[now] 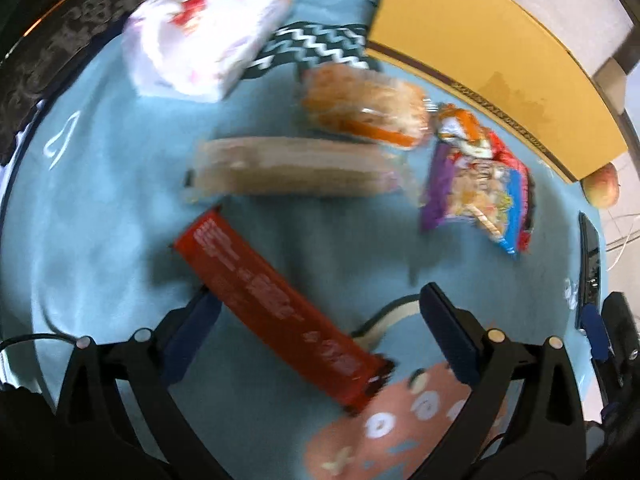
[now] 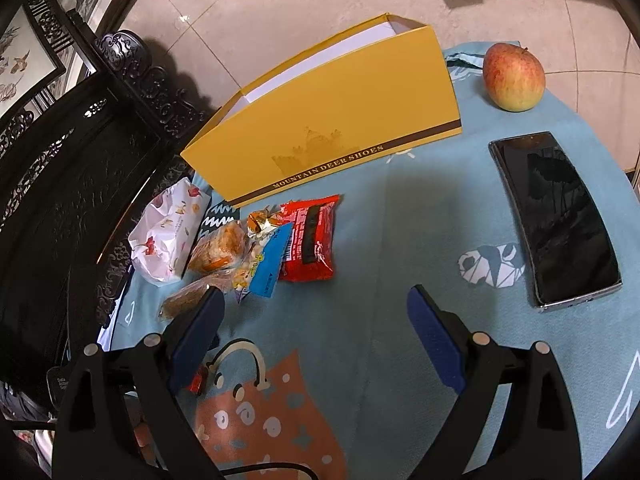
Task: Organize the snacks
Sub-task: 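Lower the left gripper over the long red snack bar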
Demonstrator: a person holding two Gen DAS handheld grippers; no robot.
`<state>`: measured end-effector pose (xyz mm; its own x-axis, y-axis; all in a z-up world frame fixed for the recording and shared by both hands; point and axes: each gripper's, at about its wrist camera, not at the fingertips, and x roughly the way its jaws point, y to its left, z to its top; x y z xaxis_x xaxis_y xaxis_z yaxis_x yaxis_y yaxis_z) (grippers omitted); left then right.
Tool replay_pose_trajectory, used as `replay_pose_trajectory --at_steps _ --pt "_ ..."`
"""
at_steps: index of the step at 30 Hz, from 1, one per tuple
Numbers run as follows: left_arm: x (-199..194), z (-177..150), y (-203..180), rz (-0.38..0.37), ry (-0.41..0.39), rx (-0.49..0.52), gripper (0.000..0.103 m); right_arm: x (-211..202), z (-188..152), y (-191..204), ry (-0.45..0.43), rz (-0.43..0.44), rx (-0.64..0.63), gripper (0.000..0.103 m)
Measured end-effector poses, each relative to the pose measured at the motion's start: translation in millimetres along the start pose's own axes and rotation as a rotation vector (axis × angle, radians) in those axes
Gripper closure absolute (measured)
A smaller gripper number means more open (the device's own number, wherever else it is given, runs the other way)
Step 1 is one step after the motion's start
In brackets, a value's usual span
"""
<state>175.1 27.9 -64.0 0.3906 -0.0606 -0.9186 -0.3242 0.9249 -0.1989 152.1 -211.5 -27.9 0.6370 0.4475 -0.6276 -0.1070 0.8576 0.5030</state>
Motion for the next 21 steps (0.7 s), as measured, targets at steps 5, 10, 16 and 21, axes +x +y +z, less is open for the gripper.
replay_pose_trajectory --at_steps 5,10,16,21 --pt "-9.1 1.1 -30.9 -0.128 -0.008 0.112 0.002 1.9 -0.1 -1.4 0.009 -0.004 0.01 0.009" --pt "-10.6 3.2 -25.1 -0.091 -0.002 0.134 0.002 -0.7 0.3 -0.8 0.0 -0.003 0.009 0.009" --pt "3.5 13.7 6.8 -0.049 0.032 -0.023 0.002 0.8 -1.2 1.6 0.004 -0.012 -0.009 0.009" --pt "-11.2 20.9 -14.6 -0.021 -0.013 0.153 0.002 0.6 -0.4 -0.7 0.004 -0.014 -0.001 0.009"
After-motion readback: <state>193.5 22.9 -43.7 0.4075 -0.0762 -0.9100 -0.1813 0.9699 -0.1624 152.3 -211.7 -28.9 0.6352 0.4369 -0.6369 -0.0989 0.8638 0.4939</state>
